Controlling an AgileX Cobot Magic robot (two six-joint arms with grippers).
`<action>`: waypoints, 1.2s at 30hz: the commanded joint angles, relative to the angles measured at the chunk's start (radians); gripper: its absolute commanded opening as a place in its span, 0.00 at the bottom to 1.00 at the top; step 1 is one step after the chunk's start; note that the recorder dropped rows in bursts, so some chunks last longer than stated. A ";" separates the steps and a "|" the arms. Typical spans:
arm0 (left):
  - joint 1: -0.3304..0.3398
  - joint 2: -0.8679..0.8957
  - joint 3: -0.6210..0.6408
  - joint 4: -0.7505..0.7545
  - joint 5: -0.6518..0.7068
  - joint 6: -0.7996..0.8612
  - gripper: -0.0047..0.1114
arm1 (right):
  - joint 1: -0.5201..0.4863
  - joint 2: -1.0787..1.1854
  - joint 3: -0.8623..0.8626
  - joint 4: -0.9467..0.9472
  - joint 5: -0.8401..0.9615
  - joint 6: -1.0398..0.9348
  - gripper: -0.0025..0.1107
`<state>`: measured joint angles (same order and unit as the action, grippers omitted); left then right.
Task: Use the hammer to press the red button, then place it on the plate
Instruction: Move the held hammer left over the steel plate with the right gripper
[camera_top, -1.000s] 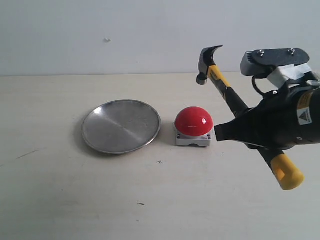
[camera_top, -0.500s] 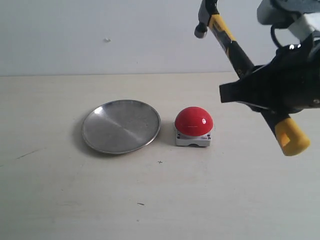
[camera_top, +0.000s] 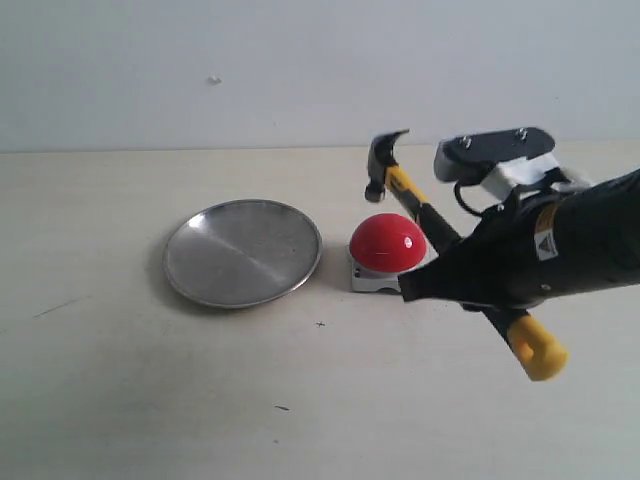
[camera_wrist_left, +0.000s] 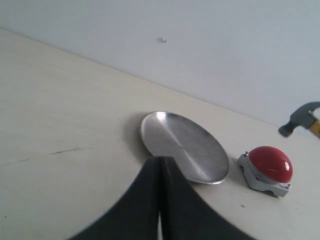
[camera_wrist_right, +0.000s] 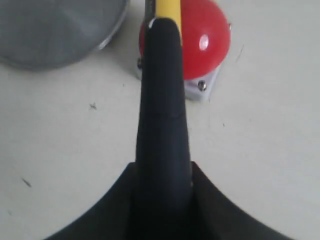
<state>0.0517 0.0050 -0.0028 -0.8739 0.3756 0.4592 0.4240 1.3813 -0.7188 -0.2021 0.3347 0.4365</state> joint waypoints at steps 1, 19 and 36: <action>0.001 -0.005 0.003 -0.002 0.004 0.005 0.04 | 0.004 -0.108 -0.035 0.105 -0.198 0.025 0.02; 0.001 -0.005 0.003 -0.002 0.004 0.005 0.04 | 0.157 0.534 -0.233 0.020 -0.953 0.650 0.02; 0.001 -0.005 0.003 -0.002 0.004 0.005 0.04 | 0.159 0.860 -0.524 -0.023 -0.958 0.826 0.02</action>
<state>0.0517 0.0050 -0.0028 -0.8739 0.3756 0.4610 0.5799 2.2353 -1.2127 -0.1972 -0.5275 1.2587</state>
